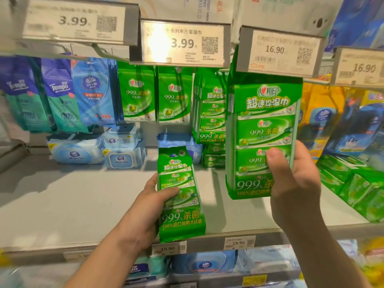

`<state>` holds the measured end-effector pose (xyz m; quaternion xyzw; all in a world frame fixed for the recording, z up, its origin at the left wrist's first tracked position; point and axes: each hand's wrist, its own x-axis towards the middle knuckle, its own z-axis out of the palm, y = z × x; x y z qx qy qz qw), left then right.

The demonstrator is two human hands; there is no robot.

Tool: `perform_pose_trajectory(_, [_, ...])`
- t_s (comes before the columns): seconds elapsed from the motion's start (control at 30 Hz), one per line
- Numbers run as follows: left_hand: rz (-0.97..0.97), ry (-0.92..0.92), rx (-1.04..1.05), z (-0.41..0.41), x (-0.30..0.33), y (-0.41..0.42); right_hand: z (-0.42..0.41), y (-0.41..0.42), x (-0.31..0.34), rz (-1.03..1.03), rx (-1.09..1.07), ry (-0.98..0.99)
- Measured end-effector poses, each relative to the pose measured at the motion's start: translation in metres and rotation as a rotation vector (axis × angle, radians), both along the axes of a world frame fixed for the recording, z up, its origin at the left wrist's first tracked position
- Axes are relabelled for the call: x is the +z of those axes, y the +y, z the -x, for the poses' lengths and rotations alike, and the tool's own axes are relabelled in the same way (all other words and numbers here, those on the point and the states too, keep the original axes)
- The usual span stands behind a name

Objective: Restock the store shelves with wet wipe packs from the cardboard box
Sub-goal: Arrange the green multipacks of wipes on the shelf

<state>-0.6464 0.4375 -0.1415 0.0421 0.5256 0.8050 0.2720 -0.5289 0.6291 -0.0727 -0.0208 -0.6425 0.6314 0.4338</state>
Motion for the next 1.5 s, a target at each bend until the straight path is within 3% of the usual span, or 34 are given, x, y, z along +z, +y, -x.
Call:
perform_pose_trajectory(0.4, [-0.014,-0.026,0.054,-0.001,-0.001,-0.004,0.024,0.006,-0.01,0.109,0.036,-0.132])
perform_pose_trajectory(0.6, [-0.017,-0.039,0.056,-0.002,-0.002,-0.009,0.025,0.011,-0.035,0.119,0.155,-0.247])
perform_pose_trajectory(0.73, [-0.016,-0.047,0.052,-0.004,-0.002,-0.012,0.038,0.011,-0.046,0.253,0.237,-0.301])
perform_pose_trajectory(1.1, [-0.044,-0.046,0.058,-0.006,0.003,-0.024,0.076,0.006,-0.037,0.255,0.171,-0.157])
perform_pose_trajectory(1.5, [-0.051,-0.002,0.054,-0.007,0.003,-0.031,0.108,0.012,-0.039,0.339,0.043,-0.262])
